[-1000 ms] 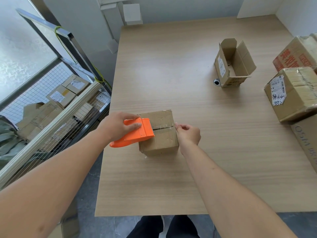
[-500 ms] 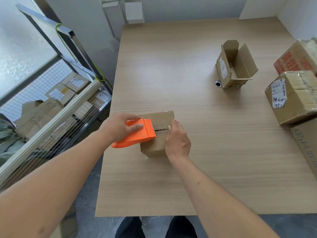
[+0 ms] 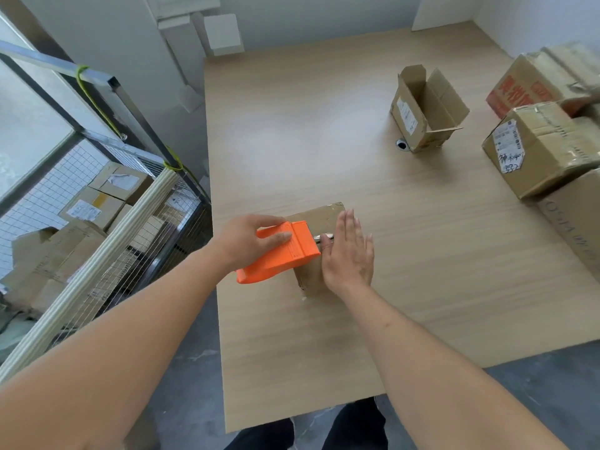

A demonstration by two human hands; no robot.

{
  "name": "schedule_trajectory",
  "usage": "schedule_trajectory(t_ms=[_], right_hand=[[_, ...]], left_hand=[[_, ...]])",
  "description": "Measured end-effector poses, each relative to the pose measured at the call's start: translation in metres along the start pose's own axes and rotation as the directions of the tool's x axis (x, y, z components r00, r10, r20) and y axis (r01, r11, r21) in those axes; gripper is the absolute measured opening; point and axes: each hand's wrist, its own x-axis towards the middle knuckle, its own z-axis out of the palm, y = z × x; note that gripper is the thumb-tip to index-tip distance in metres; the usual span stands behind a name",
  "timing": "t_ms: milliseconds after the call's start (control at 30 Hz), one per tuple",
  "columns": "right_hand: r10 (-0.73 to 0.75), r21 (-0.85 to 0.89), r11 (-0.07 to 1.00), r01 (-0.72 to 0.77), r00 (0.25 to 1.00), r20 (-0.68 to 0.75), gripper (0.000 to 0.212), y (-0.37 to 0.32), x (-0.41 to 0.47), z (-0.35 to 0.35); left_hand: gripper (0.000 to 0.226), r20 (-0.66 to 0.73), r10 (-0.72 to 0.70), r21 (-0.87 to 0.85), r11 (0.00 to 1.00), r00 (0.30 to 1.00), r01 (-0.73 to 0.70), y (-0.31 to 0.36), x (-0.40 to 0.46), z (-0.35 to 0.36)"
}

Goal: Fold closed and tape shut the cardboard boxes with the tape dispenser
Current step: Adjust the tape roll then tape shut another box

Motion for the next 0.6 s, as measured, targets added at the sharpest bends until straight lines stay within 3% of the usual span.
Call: schedule_trajectory(t_ms=[167,600], right_hand=[[-0.003,-0.046,0.999,0.005,0.999,0.044,0.068,0.005,0.003,0.001],[0.006,-0.102,0.995,0.000,0.998,0.059,0.067,0.002,0.004,0.003]], left_hand=[[0.051,0.102,0.024,0.001,1.000,0.995,-0.024,-0.025,-0.001,-0.022],[0.047,0.136,-0.018,-0.124,0.992,0.991,0.035,-0.089,-0.023,-0.028]])
